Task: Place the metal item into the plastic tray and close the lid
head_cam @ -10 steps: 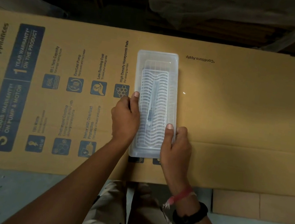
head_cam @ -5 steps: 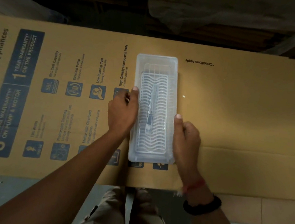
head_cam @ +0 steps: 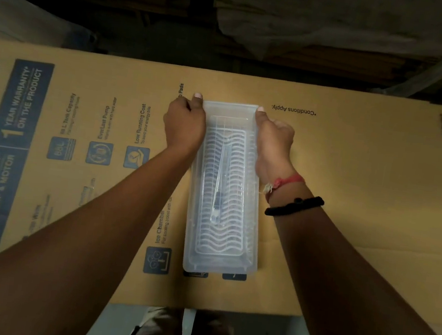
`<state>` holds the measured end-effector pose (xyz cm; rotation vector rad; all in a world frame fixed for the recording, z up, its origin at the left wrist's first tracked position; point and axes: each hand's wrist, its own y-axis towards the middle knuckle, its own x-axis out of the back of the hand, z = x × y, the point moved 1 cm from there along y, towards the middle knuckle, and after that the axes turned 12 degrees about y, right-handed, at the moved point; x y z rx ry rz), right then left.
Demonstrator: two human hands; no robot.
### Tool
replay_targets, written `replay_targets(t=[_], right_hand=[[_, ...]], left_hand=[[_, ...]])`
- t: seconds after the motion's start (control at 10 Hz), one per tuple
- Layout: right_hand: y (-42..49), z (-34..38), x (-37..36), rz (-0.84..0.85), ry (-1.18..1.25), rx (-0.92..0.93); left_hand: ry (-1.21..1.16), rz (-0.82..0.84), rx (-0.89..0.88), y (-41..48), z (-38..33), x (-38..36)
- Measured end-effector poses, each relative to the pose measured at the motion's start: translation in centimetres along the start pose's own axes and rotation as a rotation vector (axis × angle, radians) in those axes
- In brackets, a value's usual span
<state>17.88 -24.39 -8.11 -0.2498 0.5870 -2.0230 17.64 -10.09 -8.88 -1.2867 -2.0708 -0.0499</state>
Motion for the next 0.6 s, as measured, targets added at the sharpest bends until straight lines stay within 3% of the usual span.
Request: replay_targets(t=[0.4,0.6], right_hand=[[0.06,-0.79,-0.29,-0.012,-0.088,0.072],[-0.41,-0.88,-0.26,-0.019,-0.172,0.212]], left_hand=[[0.075,-0.013,-0.032,-0.33,-0.11,-0.37],[0.074,-0.08,-0.068,-0.96,-0.17,-0.1]])
